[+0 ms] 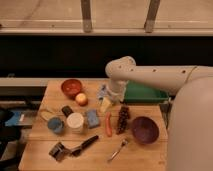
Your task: Place fork in plastic cup
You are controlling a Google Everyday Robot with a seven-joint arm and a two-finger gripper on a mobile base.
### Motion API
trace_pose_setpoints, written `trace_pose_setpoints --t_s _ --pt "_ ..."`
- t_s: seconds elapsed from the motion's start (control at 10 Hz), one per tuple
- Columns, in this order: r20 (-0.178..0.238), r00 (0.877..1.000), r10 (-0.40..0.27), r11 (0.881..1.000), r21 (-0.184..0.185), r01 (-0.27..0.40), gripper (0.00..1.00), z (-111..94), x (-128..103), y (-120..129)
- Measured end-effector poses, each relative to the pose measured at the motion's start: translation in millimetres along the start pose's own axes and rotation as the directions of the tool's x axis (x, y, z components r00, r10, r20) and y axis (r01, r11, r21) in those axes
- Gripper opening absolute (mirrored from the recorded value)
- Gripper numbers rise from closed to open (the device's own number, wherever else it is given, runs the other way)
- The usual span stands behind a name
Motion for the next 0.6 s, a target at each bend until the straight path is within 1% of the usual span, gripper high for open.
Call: trace_pose_setpoints --t_s 0.1,0.2,0.5,0.6 --pt "-0.029 0.999 -0.027 0.999 -0.039 0.026 0.8 7.3 9.8 6.9" --pt "-0.041 0.998 -0.04 0.997 -0.06 0.037 0.8 10.0 15.0 9.9" --pt "-0.043 0.998 -0.044 0.997 -0.063 0.041 0.8 10.5 13.7 11.5" --pt "-0.051 0.998 -0.041 0.997 -0.067 0.037 0.8 11.9 15.0 11.6"
